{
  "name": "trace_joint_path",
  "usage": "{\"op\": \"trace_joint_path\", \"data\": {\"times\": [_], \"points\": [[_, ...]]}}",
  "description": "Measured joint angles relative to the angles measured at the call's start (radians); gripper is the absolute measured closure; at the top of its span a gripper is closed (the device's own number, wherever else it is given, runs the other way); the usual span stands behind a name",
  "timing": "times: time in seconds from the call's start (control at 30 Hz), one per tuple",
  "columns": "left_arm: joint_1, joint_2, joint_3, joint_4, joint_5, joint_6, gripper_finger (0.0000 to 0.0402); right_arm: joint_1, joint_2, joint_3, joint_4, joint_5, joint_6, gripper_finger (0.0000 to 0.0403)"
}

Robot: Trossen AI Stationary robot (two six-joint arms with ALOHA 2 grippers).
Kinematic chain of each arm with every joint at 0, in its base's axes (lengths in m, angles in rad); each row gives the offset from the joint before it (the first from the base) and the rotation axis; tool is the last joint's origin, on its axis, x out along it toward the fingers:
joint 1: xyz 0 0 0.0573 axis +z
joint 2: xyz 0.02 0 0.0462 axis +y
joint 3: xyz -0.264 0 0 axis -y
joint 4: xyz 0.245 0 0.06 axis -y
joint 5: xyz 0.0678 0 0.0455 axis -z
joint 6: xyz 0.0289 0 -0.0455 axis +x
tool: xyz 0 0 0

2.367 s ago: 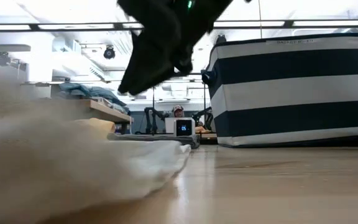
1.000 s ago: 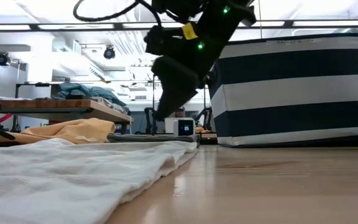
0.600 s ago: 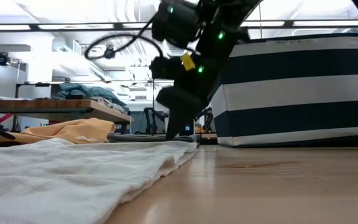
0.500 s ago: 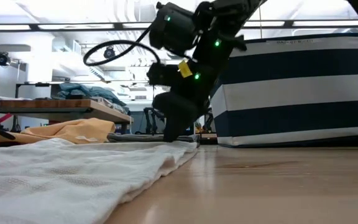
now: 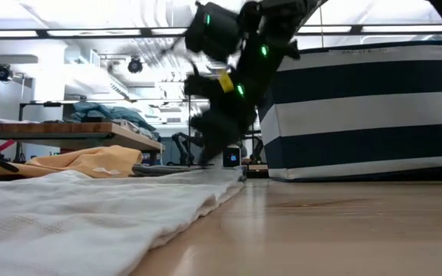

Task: Fold kitchen towel into neat rectangle
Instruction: Fold the white patterned towel

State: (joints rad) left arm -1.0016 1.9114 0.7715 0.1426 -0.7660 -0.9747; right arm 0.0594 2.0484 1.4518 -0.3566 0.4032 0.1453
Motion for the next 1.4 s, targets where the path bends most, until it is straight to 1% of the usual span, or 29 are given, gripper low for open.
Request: {"op": "trace_joint_path", "data": {"times": [0.1, 0.17, 0.33, 0.5, 0.6, 0.77, 0.9, 0.97, 1.1, 1.2, 1.3, 1.4], "points": [[0.000, 0.000, 0.000, 0.001, 0.001, 0.014, 0.0287, 0.004, -0.005, 0.002, 0.104, -0.059, -0.012, 0.0245], [0.000, 0.000, 0.000, 0.004, 0.001, 0.023, 0.0287, 0.001, 0.015, 0.000, 0.150, -0.075, -0.012, 0.0244], [0.000, 0.000, 0.000, 0.008, 0.001, 0.026, 0.0287, -0.011, 0.084, 0.000, 0.341, -0.070, 0.060, 0.0240], [-0.001, 0.000, 0.000, 0.020, 0.009, 0.044, 0.0287, -0.009, 0.169, 0.003, 0.517, -0.142, 0.136, 0.0245], [-0.001, 0.000, 0.000, 0.023, 0.013, 0.048, 0.0287, -0.017, 0.212, 0.034, 0.519, -0.142, 0.172, 0.0248], [-0.001, 0.000, 0.000, 0.029, 0.021, 0.051, 0.0287, -0.036, 0.280, 0.091, 0.506, -0.143, 0.177, 0.0246], [-0.004, 0.000, 0.000, 0.038, 0.033, 0.051, 0.0287, -0.070, 0.291, 0.123, 0.466, -0.148, 0.178, 0.0239], [-0.006, 0.000, 0.000, 0.041, 0.034, 0.049, 0.0287, -0.084, 0.289, 0.125, 0.463, -0.126, 0.177, 0.0238], [-0.008, 0.000, 0.000, 0.045, 0.045, 0.049, 0.0287, -0.092, 0.249, 0.122, 0.452, -0.112, 0.130, 0.0243], [-0.008, 0.000, 0.000, 0.044, 0.046, 0.050, 0.0287, -0.071, 0.194, 0.124, 0.427, -0.114, 0.092, 0.0248], [-0.008, 0.000, 0.000, 0.038, 0.046, 0.050, 0.0287, -0.040, 0.141, 0.124, 0.351, -0.111, 0.059, 0.0251], [-0.008, -0.001, 0.001, 0.034, 0.046, 0.066, 0.0287, -0.002, 0.081, 0.123, 0.261, -0.071, 0.047, 0.0252]]}}
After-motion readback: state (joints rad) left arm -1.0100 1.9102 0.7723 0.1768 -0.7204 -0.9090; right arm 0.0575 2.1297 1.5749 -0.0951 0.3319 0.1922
